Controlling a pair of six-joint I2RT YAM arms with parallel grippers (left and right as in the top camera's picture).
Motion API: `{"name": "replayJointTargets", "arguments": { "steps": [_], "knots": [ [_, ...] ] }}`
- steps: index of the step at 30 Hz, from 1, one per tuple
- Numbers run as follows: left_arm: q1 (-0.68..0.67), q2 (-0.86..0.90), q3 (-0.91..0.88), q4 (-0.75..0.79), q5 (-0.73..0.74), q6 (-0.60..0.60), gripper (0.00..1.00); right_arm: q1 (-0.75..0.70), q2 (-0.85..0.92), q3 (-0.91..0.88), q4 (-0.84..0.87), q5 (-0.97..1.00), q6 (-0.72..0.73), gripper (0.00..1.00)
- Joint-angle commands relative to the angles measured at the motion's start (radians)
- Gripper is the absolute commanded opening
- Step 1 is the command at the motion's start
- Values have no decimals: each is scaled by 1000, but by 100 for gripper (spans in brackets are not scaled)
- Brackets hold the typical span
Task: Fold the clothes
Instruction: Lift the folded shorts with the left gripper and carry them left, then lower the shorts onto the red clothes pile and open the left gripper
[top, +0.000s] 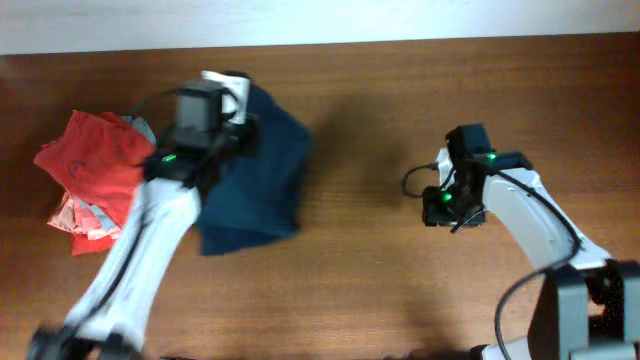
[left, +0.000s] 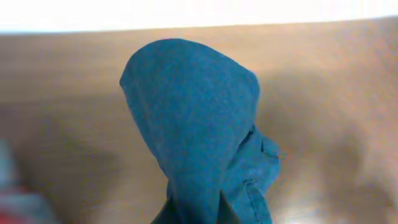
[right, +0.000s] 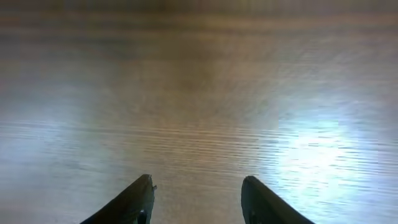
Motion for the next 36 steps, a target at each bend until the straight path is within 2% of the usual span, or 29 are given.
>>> {"name": "replayJointTargets", "arguments": {
  "steps": [1, 6, 14, 21, 36],
  "knots": [
    [72, -127, 11, -27, -246, 20, 1, -6, -53, 35, -16, 12, -29, 51],
    [176, -186, 11, -12, -273, 86, 0, -6, -62, 35, -19, 11, -29, 51],
    [276, -169, 11, -6, -273, 90, 0, -6, -62, 35, -29, 12, -29, 51],
    [369, -163, 11, 68, -272, 90, 1, -6, -62, 35, -29, 12, -29, 51],
    [557, 49, 11, 169, -273, 89, 1, -5, -62, 35, -40, 12, -29, 51]
  ]
}}
